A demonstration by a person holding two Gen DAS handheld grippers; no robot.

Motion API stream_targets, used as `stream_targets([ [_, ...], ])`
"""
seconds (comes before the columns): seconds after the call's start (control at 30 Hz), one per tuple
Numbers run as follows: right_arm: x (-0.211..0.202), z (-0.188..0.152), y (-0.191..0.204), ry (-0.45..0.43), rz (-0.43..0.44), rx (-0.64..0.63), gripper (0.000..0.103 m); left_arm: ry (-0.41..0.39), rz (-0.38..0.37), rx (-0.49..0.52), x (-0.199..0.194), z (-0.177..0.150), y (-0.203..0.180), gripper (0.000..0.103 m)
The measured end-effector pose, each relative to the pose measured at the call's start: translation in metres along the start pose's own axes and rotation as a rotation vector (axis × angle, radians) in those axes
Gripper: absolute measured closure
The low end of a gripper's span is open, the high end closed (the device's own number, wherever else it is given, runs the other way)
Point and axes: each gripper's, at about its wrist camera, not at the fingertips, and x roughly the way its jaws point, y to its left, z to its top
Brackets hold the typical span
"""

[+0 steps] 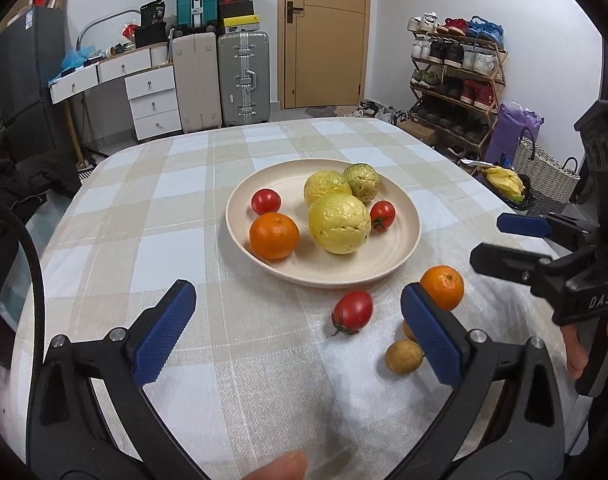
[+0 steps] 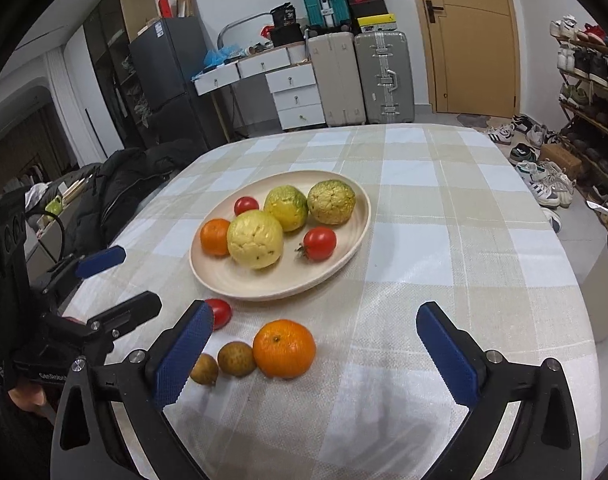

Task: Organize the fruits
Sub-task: 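Move the right gripper to the mandarin orange and grasp it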

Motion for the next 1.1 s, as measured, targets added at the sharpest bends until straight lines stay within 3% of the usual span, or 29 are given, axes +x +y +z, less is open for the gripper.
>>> stream_targets([
  [0.5, 0.009, -0.01, -0.001, 0.042, -0.026, -0.022, 0.0, -0.043, -0.015, -0.016, -0.018, 0.003, 0.002, 0.001],
  [1.1, 0.032, -0.023, 0.004, 0.154, -0.114, -0.105, 0.0, 0.029, -0.017, -0.003, 0.012, -0.008, 0.001, 0.001],
])
